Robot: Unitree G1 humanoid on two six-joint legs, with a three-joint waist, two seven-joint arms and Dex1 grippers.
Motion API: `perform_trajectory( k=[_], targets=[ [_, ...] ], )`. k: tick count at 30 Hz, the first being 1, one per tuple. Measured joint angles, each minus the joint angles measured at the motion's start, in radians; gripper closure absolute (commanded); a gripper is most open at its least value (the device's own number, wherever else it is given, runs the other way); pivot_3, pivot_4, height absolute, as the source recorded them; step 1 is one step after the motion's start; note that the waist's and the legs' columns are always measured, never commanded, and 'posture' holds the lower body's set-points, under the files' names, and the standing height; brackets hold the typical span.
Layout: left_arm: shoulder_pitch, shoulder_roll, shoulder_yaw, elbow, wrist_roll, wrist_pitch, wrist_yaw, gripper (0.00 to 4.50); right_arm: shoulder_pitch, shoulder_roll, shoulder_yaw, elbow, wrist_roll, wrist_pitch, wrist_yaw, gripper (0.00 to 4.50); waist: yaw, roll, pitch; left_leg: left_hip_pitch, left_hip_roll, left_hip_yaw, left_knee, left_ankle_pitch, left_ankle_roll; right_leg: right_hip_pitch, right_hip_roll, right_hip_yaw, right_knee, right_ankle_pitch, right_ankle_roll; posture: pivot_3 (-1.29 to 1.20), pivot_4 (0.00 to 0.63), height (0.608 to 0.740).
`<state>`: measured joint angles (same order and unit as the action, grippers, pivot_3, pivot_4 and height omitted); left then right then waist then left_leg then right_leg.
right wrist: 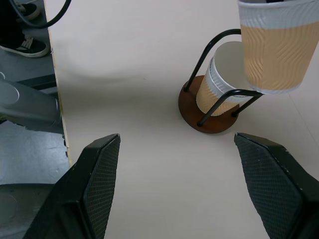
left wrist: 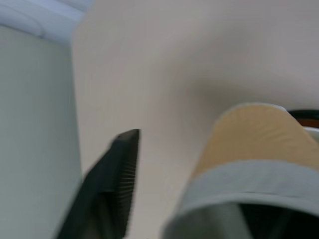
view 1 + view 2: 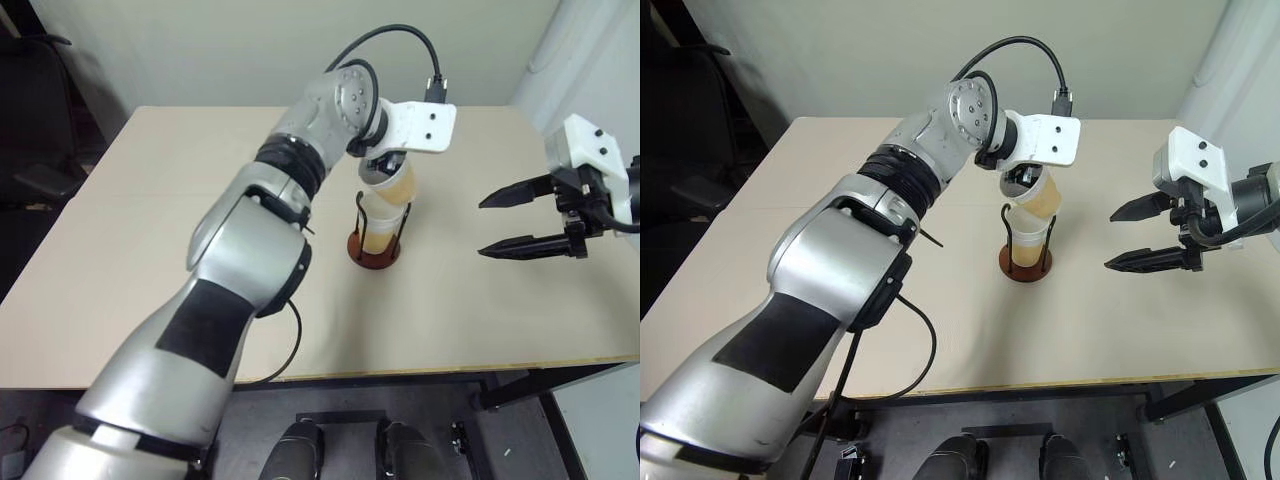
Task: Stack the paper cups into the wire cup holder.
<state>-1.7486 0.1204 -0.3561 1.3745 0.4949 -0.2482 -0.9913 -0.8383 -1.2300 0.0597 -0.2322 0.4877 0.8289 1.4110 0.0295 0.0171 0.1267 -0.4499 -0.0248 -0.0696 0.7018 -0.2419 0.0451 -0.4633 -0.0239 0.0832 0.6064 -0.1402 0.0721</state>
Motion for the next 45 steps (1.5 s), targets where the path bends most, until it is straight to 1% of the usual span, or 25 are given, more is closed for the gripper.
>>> perform_trajectory(
  k=[4,5,11,17,26,29,32,35,42,43,45],
  targets=[
    [-0.002,0.027,-0.002,0.0,0.0,-0.006,-0.12,4.25,0.0,-0.004,0.0,0.002,-0.001,-0.001,0.003,0.78,0.0,0.0,0.0,0.0,0.0,0.0,0.0,0.0,0.0,0.0,0.0,0.0,0.0,0.0,0.0,0.0,0.15,0.74],
    [-0.003,0.036,-0.004,0.0,0.001,-0.006,-0.148,4.45,0.0,-0.007,0.0,0.003,-0.001,-0.002,0.005,0.78,0.0,0.0,0.0,0.0,0.0,0.0,0.0,0.0,0.0,0.0,0.0,0.0,0.0,0.0,0.0,0.0,0.15,0.74],
    [-0.046,0.075,-0.026,0.001,0.016,-0.005,-0.281,4.45,-0.006,-0.011,0.001,0.013,-0.004,-0.006,0.012,0.78,0.0,0.0,0.0,-0.001,0.0,0.0,0.0,-0.001,0.002,0.0,-0.001,0.0,-0.001,-0.001,-0.001,0.0,0.15,0.74],
    [-0.049,0.078,-0.049,0.001,0.024,0.002,-0.333,4.45,-0.007,-0.01,0.001,0.014,-0.009,-0.015,0.014,0.78,0.0,0.0,0.0,-0.001,0.0,0.0,0.001,-0.002,0.003,0.0,-0.001,0.0,-0.002,-0.001,-0.001,0.0,0.15,0.74],
    [-0.048,0.058,-0.049,0.001,0.023,0.027,-0.336,4.45,0.004,-0.011,0.001,-0.001,-0.002,-0.008,0.012,0.78,0.0,0.0,0.0,-0.001,0.0,0.0,0.001,-0.002,0.003,0.0,-0.002,0.0,-0.002,-0.001,-0.001,0.0,0.15,0.74],
    [-0.046,0.055,-0.055,0.001,0.034,0.014,-0.313,4.45,0.01,-0.012,0.001,-0.009,0.0,-0.001,0.011,0.78,-0.001,0.0,0.0,-0.001,0.0,0.001,0.001,-0.002,0.003,0.0,-0.002,0.0,-0.002,0.0,-0.001,0.0,0.15,0.74],
    [-0.037,0.055,-0.065,0.001,0.047,0.008,-0.281,3.86,0.021,-0.012,0.0,-0.012,0.001,0.005,0.011,0.78,-0.001,0.0,0.0,-0.001,0.0,0.001,0.001,-0.002,0.003,0.0,-0.001,0.0,-0.002,0.0,0.0,0.0,0.15,0.74],
    [-0.034,0.055,-0.074,0.001,0.055,0.007,-0.271,2.86,0.036,-0.012,-0.001,-0.015,0.002,0.009,0.011,0.78,0.0,0.0,0.0,-0.001,0.0,0.001,0.001,-0.002,0.003,0.0,-0.002,0.0,-0.002,0.001,0.001,0.0,0.15,0.74],
    [-0.034,0.062,-0.084,0.001,0.058,0.007,-0.274,0.26,0.04,-0.014,-0.003,-0.015,0.009,0.01,0.011,0.78,0.0,0.0,0.0,-0.001,0.0,0.001,0.001,-0.002,0.003,0.0,-0.001,0.0,-0.002,0.001,0.001,0.0,0.15,0.74],
    [-0.034,0.064,-0.084,0.001,0.058,0.008,-0.274,0.03,0.04,-0.015,-0.003,-0.014,0.008,0.01,0.011,0.78,0.0,0.0,0.0,-0.001,0.0,0.001,0.001,-0.002,0.003,0.0,-0.001,0.0,-0.002,0.001,0.001,0.0,0.15,0.74],
    [-0.034,0.066,-0.083,0.001,0.056,0.013,-0.275,0.03,0.04,-0.017,-0.003,-0.011,0.008,0.008,0.011,0.78,0.0,0.0,0.0,-0.001,0.0,0.001,0.001,-0.002,0.003,0.0,-0.001,0.0,-0.002,0.001,0.001,0.0,0.15,0.74]
  ],
)
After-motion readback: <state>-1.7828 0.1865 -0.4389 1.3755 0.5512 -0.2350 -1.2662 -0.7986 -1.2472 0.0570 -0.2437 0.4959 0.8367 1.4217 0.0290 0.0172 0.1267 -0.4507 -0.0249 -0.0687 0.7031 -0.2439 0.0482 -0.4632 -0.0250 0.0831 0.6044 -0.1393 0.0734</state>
